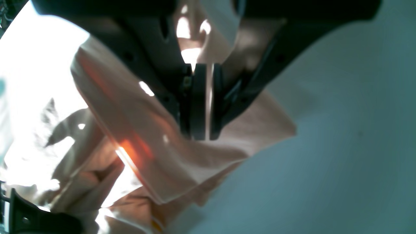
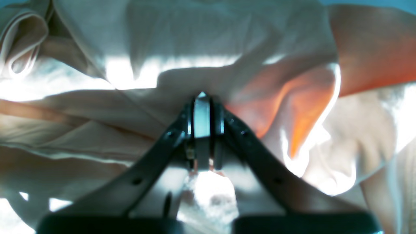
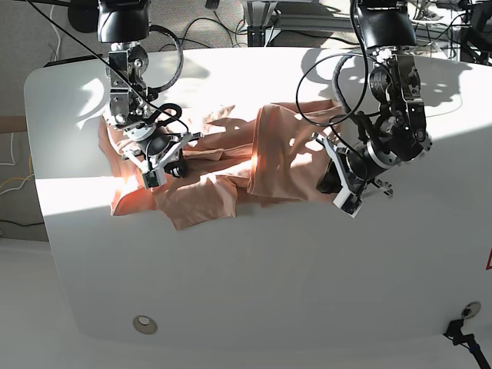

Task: Fold the T-shirt properly
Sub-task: 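Move the right gripper to the strip end and grasp it, then fold the strip end held by the right gripper over toward the left gripper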

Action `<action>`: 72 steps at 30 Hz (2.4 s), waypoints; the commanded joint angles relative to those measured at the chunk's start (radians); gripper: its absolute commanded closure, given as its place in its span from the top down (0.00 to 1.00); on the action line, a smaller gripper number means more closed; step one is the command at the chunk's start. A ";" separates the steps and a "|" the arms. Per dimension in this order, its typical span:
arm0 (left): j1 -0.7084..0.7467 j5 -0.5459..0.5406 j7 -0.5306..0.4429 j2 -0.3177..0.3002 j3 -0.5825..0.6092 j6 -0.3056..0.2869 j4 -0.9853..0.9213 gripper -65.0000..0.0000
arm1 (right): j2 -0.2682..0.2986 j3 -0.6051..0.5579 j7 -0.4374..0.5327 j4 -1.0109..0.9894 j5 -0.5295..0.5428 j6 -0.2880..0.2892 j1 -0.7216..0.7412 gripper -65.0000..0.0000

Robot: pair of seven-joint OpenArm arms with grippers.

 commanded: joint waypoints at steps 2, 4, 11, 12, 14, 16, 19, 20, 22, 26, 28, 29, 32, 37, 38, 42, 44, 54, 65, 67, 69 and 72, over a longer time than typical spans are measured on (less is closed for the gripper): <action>-0.018 0.000 -0.091 -0.046 -0.014 -0.004 -0.065 0.00 | 0.004 0.000 -0.067 0.009 -0.031 -0.013 0.011 0.00; -0.017 0.030 -0.131 -0.052 -0.014 -0.004 -0.111 0.00 | 0.004 0.000 -0.067 0.012 -0.031 -0.013 0.014 0.00; -0.018 0.088 -0.226 -0.052 -0.010 -0.004 -0.347 0.00 | 0.004 -0.002 -0.067 0.081 -0.031 -0.014 0.015 0.00; -0.020 0.094 -0.238 -0.053 -0.010 -0.004 -0.384 0.00 | 0.004 0.000 -0.067 0.116 -0.031 -0.016 0.014 0.00; -0.023 0.122 -0.244 -0.052 -0.010 -0.004 -0.448 0.00 | 0.004 0.000 -0.071 0.187 -0.031 -0.016 0.014 0.00; -0.023 0.129 -0.260 -0.052 -0.010 -0.004 -0.481 0.00 | 0.004 0.002 -0.071 0.259 -0.031 -0.017 0.012 0.00; -0.023 0.135 -0.277 -0.055 -0.010 -0.004 -0.487 0.00 | -0.008 0.060 -0.093 0.349 -0.031 -0.019 0.006 0.29; -0.021 0.135 -0.277 -0.056 -0.010 -0.004 -0.487 0.00 | -0.026 0.100 -0.120 0.368 -0.031 -0.019 0.006 0.41; -0.021 0.135 -0.277 -0.058 -0.010 -0.004 -0.487 0.00 | -0.062 0.222 -0.165 0.386 -0.031 -0.008 0.018 0.64; -0.023 0.132 -0.277 -0.084 -0.010 -0.004 -0.485 0.00 | -0.096 0.402 -0.211 0.371 -0.029 -0.006 0.034 0.80; -0.023 0.132 -0.277 -0.085 -0.010 -0.004 -0.484 0.00 | -0.091 0.453 -0.223 0.349 0.003 0.003 0.034 0.80; -0.023 0.134 -0.277 -0.093 -0.010 -0.004 -0.485 0.00 | -0.082 0.482 -0.231 0.329 0.042 0.024 0.032 0.80; -0.023 0.132 -0.277 -0.105 -0.010 -0.004 -0.485 0.00 | -0.054 0.580 -0.308 0.253 0.154 0.072 0.032 0.80; -0.021 0.132 -0.277 -0.107 -0.011 -0.004 -0.485 0.00 | -0.014 0.635 -0.317 0.167 0.230 0.113 0.000 0.80; -0.020 0.132 -0.277 -0.107 -0.011 -0.004 -0.484 0.00 | -0.013 0.640 -0.318 0.162 0.244 0.121 -0.006 0.80; -0.018 0.132 -0.277 -0.107 -0.011 -0.004 -0.482 0.00 | -0.017 0.635 -0.318 0.153 0.290 0.130 -0.048 0.80; -0.018 0.132 -0.277 -0.107 -0.011 -0.004 -0.481 0.00 | -0.048 0.634 -0.318 0.153 0.296 0.135 -0.060 0.79; -0.018 0.132 -0.277 -0.107 -0.011 -0.004 -0.477 0.00 | -0.114 0.489 -0.318 0.159 0.298 0.133 -0.074 0.79; -0.006 0.132 -0.277 -0.107 -0.011 -0.004 -0.479 0.00 | -0.122 0.485 -0.318 0.153 0.293 0.127 0.003 0.69; -0.004 0.132 -0.277 -0.107 -0.011 -0.004 -0.479 0.00 | -0.119 0.485 -0.318 0.151 0.292 0.127 0.020 0.58; -0.004 0.132 -0.277 -0.107 -0.011 -0.004 -0.479 0.00 | -0.106 0.483 -0.320 0.151 0.292 0.129 0.034 0.49; -0.004 0.132 -0.277 -0.107 -0.011 -0.004 -0.479 0.00 | -0.106 0.483 -0.320 0.151 0.292 0.132 0.038 0.36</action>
